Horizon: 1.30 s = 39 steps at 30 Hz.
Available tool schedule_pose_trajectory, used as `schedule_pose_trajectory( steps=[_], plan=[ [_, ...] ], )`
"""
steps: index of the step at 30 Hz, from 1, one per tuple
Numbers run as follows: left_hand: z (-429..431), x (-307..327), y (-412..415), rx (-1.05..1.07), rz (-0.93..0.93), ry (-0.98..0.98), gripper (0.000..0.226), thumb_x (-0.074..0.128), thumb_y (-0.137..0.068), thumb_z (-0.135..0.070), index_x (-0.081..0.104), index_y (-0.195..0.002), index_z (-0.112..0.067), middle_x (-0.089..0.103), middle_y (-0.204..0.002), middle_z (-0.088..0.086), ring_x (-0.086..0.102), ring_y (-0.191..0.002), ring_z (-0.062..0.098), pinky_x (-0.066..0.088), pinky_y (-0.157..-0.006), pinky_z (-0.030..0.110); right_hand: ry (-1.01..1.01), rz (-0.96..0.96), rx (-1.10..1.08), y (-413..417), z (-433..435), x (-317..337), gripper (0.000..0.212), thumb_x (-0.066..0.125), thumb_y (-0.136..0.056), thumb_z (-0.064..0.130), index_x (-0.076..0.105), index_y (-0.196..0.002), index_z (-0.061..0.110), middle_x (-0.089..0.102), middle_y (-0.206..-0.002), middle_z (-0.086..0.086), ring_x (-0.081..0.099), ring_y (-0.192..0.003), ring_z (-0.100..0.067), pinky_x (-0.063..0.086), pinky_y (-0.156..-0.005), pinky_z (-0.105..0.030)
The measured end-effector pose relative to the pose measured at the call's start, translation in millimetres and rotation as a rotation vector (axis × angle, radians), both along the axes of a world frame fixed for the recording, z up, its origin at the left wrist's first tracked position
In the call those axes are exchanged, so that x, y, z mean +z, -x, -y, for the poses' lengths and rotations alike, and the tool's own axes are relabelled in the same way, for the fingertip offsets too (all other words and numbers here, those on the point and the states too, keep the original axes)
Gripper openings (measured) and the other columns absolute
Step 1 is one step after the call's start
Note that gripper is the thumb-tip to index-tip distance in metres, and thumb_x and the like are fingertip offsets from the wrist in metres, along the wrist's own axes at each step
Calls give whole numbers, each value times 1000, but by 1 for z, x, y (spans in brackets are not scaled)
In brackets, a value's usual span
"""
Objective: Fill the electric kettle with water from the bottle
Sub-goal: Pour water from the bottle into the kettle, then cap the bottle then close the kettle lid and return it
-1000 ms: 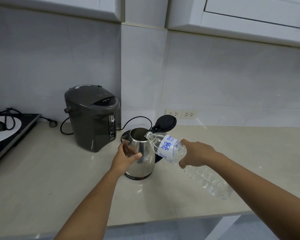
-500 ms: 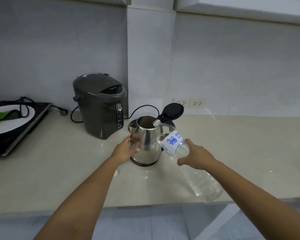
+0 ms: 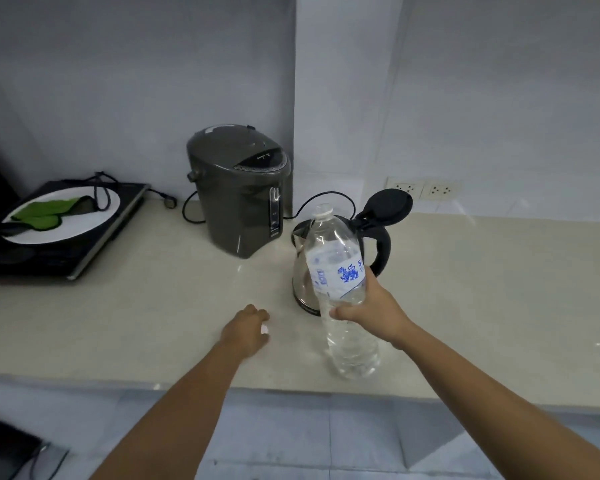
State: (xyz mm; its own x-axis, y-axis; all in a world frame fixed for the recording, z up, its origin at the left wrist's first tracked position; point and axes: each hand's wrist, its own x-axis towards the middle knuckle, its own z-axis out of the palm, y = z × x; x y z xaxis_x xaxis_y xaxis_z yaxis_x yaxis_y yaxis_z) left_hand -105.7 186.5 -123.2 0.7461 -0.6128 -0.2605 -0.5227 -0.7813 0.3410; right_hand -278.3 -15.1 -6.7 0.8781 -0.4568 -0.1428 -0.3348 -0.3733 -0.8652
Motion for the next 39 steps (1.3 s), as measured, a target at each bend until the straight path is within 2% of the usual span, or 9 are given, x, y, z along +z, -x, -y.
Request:
schedule_pose_trajectory(
  steps=[4, 10, 14, 16, 20, 25, 28, 33, 39],
  plan=[
    [-18, 0, -4, 21, -22, 9, 42, 62, -91, -33, 57, -131, -23, 51, -129, 6, 52, -119, 24, 45, -96, 32, -26, 57, 11, -27, -19, -9, 80, 87, -65, 30, 36, -120, 59, 60, -107, 35, 57, -95, 13, 45, -66, -8],
    [-47, 31, -38, 151, 9, 211, 39, 62, -92, -16, 61, -131, -15, 57, -123, 11, 57, -115, 28, 42, -96, 28, -35, 114, 40, -73, -46, -19, 89, 89, -63, 29, 37, -133, 45, 61, -111, 28, 56, -98, 10, 44, -77, -14],
    [-65, 72, -77, 210, 103, 312, 41, 63, -92, -12, 59, -133, -12, 56, -126, 11, 59, -110, 28, 40, -95, 26, -48, 149, 62, -114, -68, -23, 83, 90, -61, 28, 36, -121, 49, 59, -107, 32, 56, -94, 14, 41, -73, -9],
    [-74, 93, -98, 212, 155, 341, 41, 61, -93, -11, 58, -134, -12, 56, -125, 10, 59, -107, 27, 41, -92, 27, -52, 181, 60, -140, -81, -23, 78, 89, -61, 29, 36, -114, 52, 59, -104, 33, 56, -93, 12, 42, -74, -13],
    [-88, 123, -131, 239, 235, 419, 41, 62, -92, -9, 59, -132, -12, 58, -122, 9, 61, -100, 24, 43, -89, 27, -41, 244, 50, -188, -105, -31, 84, 89, -62, 29, 38, -129, 36, 59, -100, 31, 58, -89, 7, 43, -71, -13],
    [-104, 144, -150, 236, 282, 474, 41, 62, -92, -9, 59, -132, -14, 58, -121, 5, 61, -99, 21, 46, -90, 29, -45, 284, -6, -229, -126, -44, 78, 85, -67, 33, 37, -128, 33, 60, -101, 21, 59, -88, -6, 40, -66, -9],
    [-110, 156, -157, 247, 299, 483, 41, 62, -92, -10, 59, -132, -16, 58, -119, 4, 61, -100, 20, 47, -92, 31, -57, 313, -18, -245, -128, -49, 79, 86, -68, 32, 38, -130, 28, 62, -107, 14, 62, -94, -11, 46, -73, -18],
    [-103, 176, -162, 247, 317, 579, 40, 62, -92, -7, 60, -131, -13, 54, -111, 1, 56, -90, 11, 36, -78, 12, -108, 296, 83, -257, -116, -50, 84, 88, -65, 27, 34, -129, 36, 61, -116, 19, 61, -103, -5, 46, -81, -19],
    [-75, 200, -157, 244, 327, 742, 38, 66, -90, -9, 63, -128, -13, 57, -108, -2, 56, -90, 7, 37, -77, -1, -166, 254, 214, -254, -105, -45, 101, 93, -61, 28, 24, -134, 38, 53, -123, 24, 54, -115, 3, 45, -94, -20]
  ],
)
